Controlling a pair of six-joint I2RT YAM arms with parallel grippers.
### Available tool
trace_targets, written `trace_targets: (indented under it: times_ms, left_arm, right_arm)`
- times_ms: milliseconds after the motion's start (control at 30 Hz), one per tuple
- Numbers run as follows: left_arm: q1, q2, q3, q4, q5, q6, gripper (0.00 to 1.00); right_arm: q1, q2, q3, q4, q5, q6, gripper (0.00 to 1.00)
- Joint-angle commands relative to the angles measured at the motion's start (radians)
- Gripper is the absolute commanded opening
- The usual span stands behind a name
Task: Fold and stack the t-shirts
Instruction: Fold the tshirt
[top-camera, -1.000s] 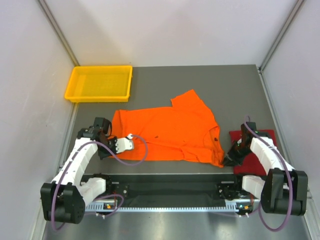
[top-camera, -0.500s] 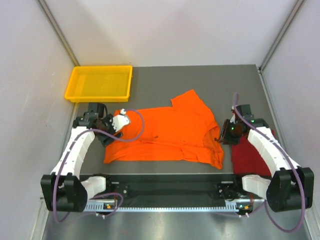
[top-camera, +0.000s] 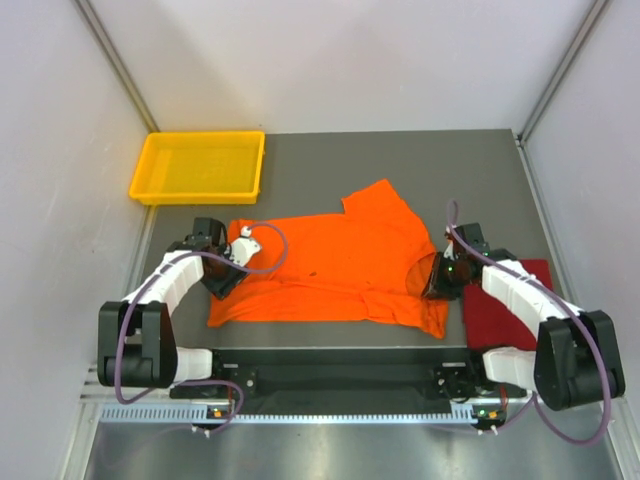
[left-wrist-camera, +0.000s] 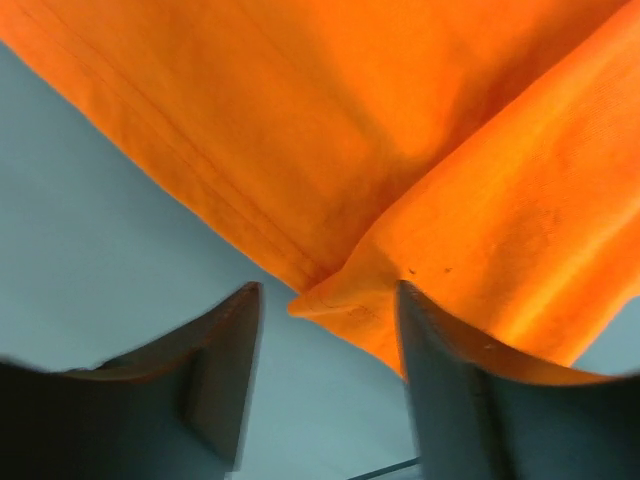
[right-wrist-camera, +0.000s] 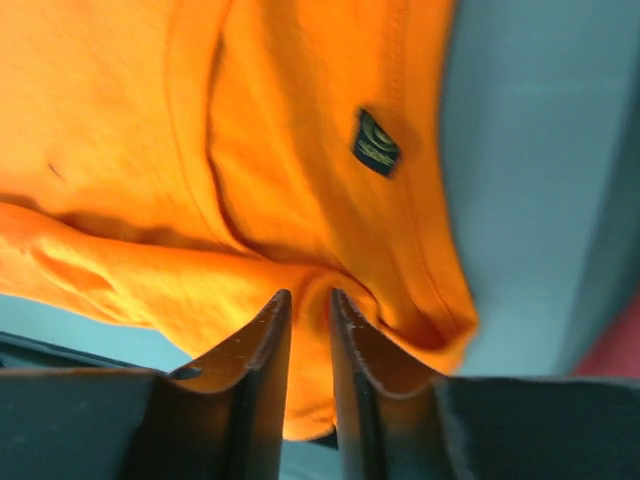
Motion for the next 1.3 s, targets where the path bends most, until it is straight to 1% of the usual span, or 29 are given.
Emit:
trace_targets:
  times_ms: [0, 33, 100, 133, 167, 200, 233, 267, 400, 567, 767, 933, 1033, 1100, 1133, 1167, 1200, 1267]
  left_arm:
    - [0.006, -0.002, -0.023, 0.091, -0.029, -0.004, 0.58]
    - [0.006, 0.0, -0.024, 0.091, -0.02, -0.007, 0.54]
    - [0.006, 0.003, -0.027, 0.077, 0.012, -0.01, 0.46]
    - [0.006, 0.001, -0.032, 0.074, 0.018, -0.01, 0.35]
    - [0.006, 0.001, -0.035, 0.068, 0.023, -0.012, 0.26]
    - [0.006, -0.008, -0.037, 0.059, 0.032, -0.018, 0.2]
    - [0.006, -0.014, -0.037, 0.051, 0.038, -0.012, 0.09]
    - [0.006, -0.034, -0.043, 0.048, 0.044, -0.007, 0.0]
    - [0.006, -0.069, -0.064, 0.075, 0.035, -0.01, 0.0]
    - [0.011, -0.089, -0.037, 0.103, 0.031, -0.067, 0.0]
    - [0.018, -0.077, -0.012, 0.134, 0.044, -0.096, 0.0]
    - [0.018, -0.057, -0.006, 0.169, 0.003, -0.12, 0.0]
    - [0.022, -0.035, 0.012, 0.152, 0.011, -0.102, 0.0]
    - [0.023, -0.014, 0.023, 0.083, 0.055, -0.065, 0.01]
    - [0.023, -0.008, 0.025, 0.056, 0.072, -0.033, 0.18]
    - [0.023, -0.002, 0.026, 0.03, 0.09, -0.006, 0.27]
    - [0.023, 0.0, 0.023, -0.024, 0.115, 0.023, 0.32]
    - [0.023, 0.006, 0.011, -0.024, 0.142, 0.061, 0.44]
  right_arm:
    - [0.021, 0.036, -0.01, 0.109, -0.066, 0.018, 0.22]
    - [0.022, 0.056, -0.013, 0.115, -0.092, 0.017, 0.2]
    - [0.027, 0.07, -0.01, 0.111, -0.091, 0.009, 0.16]
    - [0.025, 0.071, -0.001, 0.103, -0.08, 0.006, 0.15]
    - [0.025, 0.068, 0.003, 0.088, -0.076, 0.002, 0.09]
    - [0.027, 0.056, 0.006, 0.081, -0.064, 0.0, 0.06]
    - [0.025, 0.048, 0.014, 0.077, -0.056, -0.003, 0.03]
    - [0.027, 0.044, 0.019, 0.071, -0.05, 0.0, 0.0]
    - [0.025, 0.041, 0.055, 0.057, -0.005, -0.008, 0.0]
    - [0.024, 0.05, 0.083, 0.06, 0.006, -0.011, 0.0]
    - [0.025, 0.05, 0.08, 0.077, 0.03, -0.02, 0.0]
    - [0.024, 0.064, 0.111, 0.092, 0.058, -0.034, 0.0]
    - [0.025, 0.085, 0.12, 0.11, 0.091, -0.045, 0.0]
    - [0.025, 0.093, 0.105, 0.13, 0.078, -0.045, 0.0]
    - [0.025, 0.091, 0.097, 0.153, 0.066, -0.04, 0.0]
    - [0.025, 0.09, 0.089, 0.164, 0.058, -0.035, 0.0]
    - [0.025, 0.087, 0.076, 0.17, 0.055, -0.037, 0.0]
    - [0.027, 0.081, 0.063, 0.184, 0.055, -0.037, 0.0]
